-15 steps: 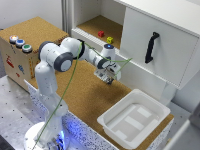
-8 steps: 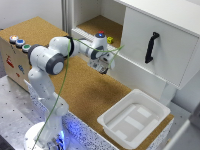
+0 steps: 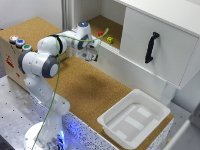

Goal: Put the purple object on top of the drawer

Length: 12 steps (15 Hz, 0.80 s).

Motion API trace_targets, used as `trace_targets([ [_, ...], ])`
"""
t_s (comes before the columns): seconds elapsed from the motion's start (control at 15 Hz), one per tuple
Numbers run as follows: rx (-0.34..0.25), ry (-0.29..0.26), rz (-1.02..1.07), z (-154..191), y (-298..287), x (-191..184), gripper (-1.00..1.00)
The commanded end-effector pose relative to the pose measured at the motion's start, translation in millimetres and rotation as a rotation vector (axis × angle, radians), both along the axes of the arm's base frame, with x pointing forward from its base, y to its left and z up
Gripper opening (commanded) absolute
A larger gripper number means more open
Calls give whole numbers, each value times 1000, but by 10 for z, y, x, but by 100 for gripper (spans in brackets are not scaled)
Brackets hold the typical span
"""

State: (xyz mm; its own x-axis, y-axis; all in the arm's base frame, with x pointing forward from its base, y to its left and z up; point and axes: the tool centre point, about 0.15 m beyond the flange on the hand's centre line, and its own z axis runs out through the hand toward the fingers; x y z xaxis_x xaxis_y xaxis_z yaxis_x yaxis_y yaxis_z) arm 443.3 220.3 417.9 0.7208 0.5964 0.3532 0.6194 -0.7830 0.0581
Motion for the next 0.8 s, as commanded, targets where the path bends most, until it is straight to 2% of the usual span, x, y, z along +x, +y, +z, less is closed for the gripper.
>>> trace_targets([
  [0.0, -24, 25, 415, 739, 924, -503, -100],
  [0.47, -143, 22, 881, 641, 1876, -996, -100],
  [0.73, -156, 30, 978, 604, 2127, -1072, -100],
])
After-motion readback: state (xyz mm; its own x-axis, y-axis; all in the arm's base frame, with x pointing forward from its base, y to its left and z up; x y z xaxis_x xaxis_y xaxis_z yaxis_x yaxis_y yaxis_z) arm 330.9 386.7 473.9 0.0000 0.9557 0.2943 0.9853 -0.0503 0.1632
